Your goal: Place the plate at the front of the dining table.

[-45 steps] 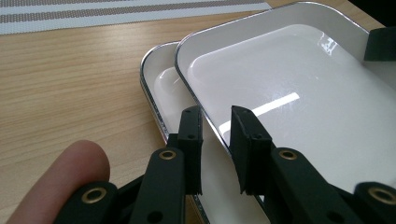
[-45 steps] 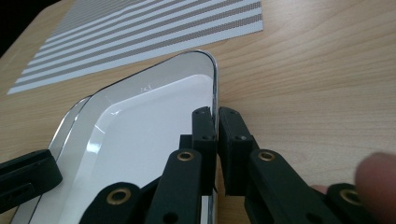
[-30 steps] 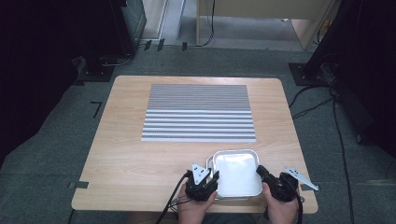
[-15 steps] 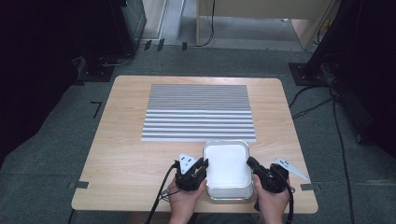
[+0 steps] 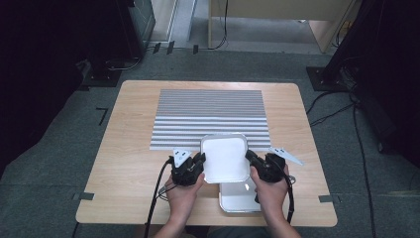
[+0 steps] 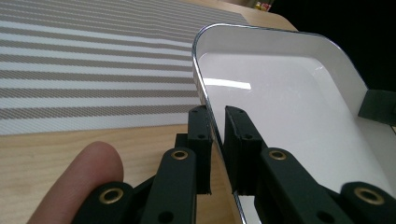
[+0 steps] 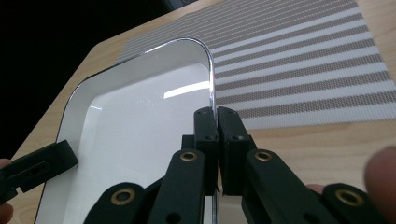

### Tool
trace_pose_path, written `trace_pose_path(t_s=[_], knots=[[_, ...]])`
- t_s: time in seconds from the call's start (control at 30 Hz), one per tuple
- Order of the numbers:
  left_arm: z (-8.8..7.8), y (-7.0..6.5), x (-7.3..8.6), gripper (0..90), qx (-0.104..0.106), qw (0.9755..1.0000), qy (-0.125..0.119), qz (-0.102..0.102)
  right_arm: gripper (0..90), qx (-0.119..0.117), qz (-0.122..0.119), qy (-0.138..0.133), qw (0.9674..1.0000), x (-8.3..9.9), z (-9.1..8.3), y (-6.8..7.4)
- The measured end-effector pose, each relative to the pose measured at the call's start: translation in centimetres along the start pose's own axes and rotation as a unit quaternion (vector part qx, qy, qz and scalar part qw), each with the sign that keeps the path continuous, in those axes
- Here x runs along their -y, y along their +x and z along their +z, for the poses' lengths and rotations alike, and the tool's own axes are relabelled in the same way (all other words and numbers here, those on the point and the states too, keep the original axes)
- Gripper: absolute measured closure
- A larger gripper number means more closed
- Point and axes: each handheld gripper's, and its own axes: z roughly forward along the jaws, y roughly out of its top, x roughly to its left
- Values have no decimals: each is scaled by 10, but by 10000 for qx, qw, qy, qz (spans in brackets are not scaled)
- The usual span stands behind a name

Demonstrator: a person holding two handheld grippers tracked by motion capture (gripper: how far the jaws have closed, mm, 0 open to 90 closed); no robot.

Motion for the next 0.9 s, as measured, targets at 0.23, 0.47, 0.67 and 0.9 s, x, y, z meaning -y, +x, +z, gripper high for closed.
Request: trace_pose_path(t_s=[0.23,0.47,0.67,0.9], knots=[[13,18,-18,821,-122,9999,-6,-64,890,6,-20,178,9998,-17,28,10],[38,39,-40,822,-240,9996,55,-138,895,179,-234,298,9991,-40,65,21],[57,54,-52,818,-353,9992,105,-157,895,222,-188,398,9988,-51,88,25],[81,67,-68,818,-521,9982,150,-237,895,283,-141,494,9983,-66,121,26]])
